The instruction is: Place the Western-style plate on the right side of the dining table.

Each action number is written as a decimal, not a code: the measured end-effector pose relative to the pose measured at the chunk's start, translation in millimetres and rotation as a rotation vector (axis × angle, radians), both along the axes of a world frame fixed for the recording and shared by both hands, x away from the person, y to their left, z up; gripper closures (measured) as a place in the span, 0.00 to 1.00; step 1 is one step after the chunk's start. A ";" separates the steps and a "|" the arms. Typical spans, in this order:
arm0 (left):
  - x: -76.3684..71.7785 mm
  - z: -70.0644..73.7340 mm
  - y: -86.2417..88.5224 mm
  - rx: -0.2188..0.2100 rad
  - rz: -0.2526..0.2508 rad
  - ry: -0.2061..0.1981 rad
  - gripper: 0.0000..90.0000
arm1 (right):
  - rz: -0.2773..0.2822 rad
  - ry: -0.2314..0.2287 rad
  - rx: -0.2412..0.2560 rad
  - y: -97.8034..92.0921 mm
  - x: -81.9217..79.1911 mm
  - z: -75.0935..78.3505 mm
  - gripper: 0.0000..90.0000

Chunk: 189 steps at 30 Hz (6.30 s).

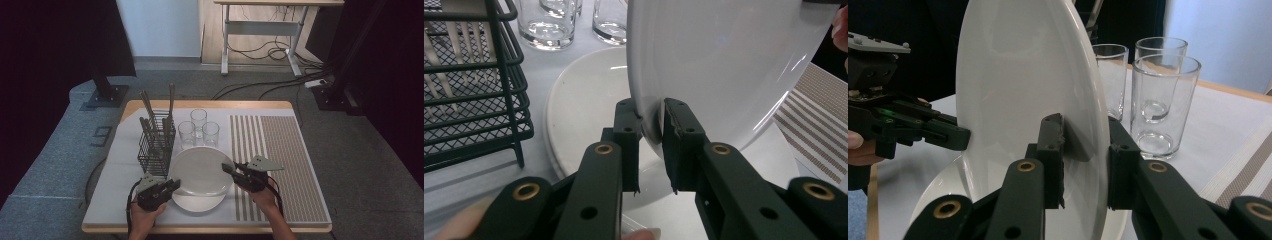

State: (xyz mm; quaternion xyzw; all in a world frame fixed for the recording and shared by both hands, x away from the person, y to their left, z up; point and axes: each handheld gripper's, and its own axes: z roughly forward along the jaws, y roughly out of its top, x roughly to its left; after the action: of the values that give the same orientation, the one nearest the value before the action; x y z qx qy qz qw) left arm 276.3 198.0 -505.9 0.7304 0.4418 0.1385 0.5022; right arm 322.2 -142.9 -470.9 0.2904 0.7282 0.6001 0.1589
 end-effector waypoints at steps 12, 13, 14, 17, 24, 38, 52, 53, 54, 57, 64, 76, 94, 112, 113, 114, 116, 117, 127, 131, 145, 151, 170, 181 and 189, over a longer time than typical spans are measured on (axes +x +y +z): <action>1.0 -0.9 -0.7 0.002 -0.004 0.007 0.87 | 0.026 0.001 -0.005 2.3 5.9 5.4 0.78; 1.1 -1.0 -0.9 0.002 -0.006 0.008 0.86 | 0.026 0.002 -0.002 2.3 6.2 5.5 0.77; 1.2 -1.2 -1.3 0.002 -0.008 0.009 0.86 | 0.025 0.002 -0.002 2.4 6.4 5.8 0.77; 1.3 -1.6 -1.9 0.006 -0.010 0.010 0.86 | 0.029 0.006 0.011 1.9 7.5 6.4 0.77; 1.1 -1.8 -3.1 0.006 -0.017 0.009 0.86 | 0.030 0.006 0.021 0.9 9.2 7.5 0.76; 1.3 -2.0 -3.3 0.012 -0.014 0.007 0.85 | 0.042 0.006 0.023 6.5 13.8 17.7 0.74; 1.1 -1.8 -4.5 0.013 -0.015 0.002 0.85 | 0.072 -0.001 -0.011 14.8 21.1 36.2 0.72; 1.0 -1.8 -4.7 0.012 -0.014 0.001 0.86 | 0.082 0.003 -0.021 16.3 23.3 38.6 0.70; 0.9 -1.7 -4.7 0.012 -0.014 0.000 0.86 | 0.088 0.004 -0.025 17.1 24.6 39.7 0.70; 0.9 -1.3 -5.1 0.006 -0.016 -0.004 0.86 | 0.099 0.006 -0.032 19.3 28.1 43.5 0.70; 1.2 -1.7 -5.1 0.016 -0.012 0.001 0.86 | 0.125 -0.003 -0.053 26.5 30.3 52.2 0.69; 2.9 -2.4 -3.3 0.014 0.001 0.010 0.83 | 0.141 -0.009 -0.116 24.5 26.7 53.2 0.89; 5.2 -4.9 -1.6 0.002 0.019 0.027 0.72 | 0.112 0.060 -0.048 11.3 29.8 45.3 0.95; 3.9 -5.5 -1.3 0.008 0.018 0.030 0.69 | 0.043 0.047 -0.030 -0.3 30.9 48.0 0.95; 3.8 -5.5 -1.2 0.008 0.018 0.031 0.69 | 0.041 0.046 -0.031 -0.5 30.7 48.2 0.95; 3.8 -5.5 -1.0 0.008 0.018 0.031 0.69 | 0.033 0.039 -0.030 -0.7 30.1 48.8 0.95; 3.8 -5.6 -0.9 0.008 0.017 0.032 0.69 | 0.025 0.036 -0.025 -1.7 30.0 49.6 0.95; 3.8 -5.7 -0.9 0.008 0.017 0.032 0.69 | 0.023 0.036 -0.021 -2.4 30.2 50.0 0.95; 3.8 -6.0 -0.9 0.008 0.015 0.033 0.69 | -0.001 0.042 0.011 -8.6 31.4 53.3 0.95; 3.5 -6.1 -1.2 0.008 0.014 0.034 0.69 | -0.014 0.038 0.024 -11.3 32.0 53.9 0.95; 3.1 -7.0 -2.9 0.017 0.007 0.039 0.69 | -0.031 0.032 0.040 -15.2 34.7 56.5 0.95; 2.2 -7.3 -3.9 0.039 0.013 0.029 0.67 | -0.051 0.034 0.052 -20.9 36.1 58.2 0.95; 0.3 -7.8 -4.0 0.038 0.009 0.031 0.46 | -0.095 0.030 0.074 -35.1 42.5 66.6 0.95; 0.4 -9.5 -1.3 0.032 -0.004 0.044 0.43 | -0.114 0.032 0.076 -39.6 46.4 69.1 0.95; 0.5 -10.7 1.8 0.025 0.002 0.045 0.43 | -0.136 0.036 0.084 -47.8 47.9 69.7 0.95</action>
State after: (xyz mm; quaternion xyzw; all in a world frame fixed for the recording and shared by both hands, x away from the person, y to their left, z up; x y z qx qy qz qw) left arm 276.8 199.8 -516.6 0.7390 0.4520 0.1281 0.4829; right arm 370.1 -190.8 -401.1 0.3562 0.6838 0.6127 0.1737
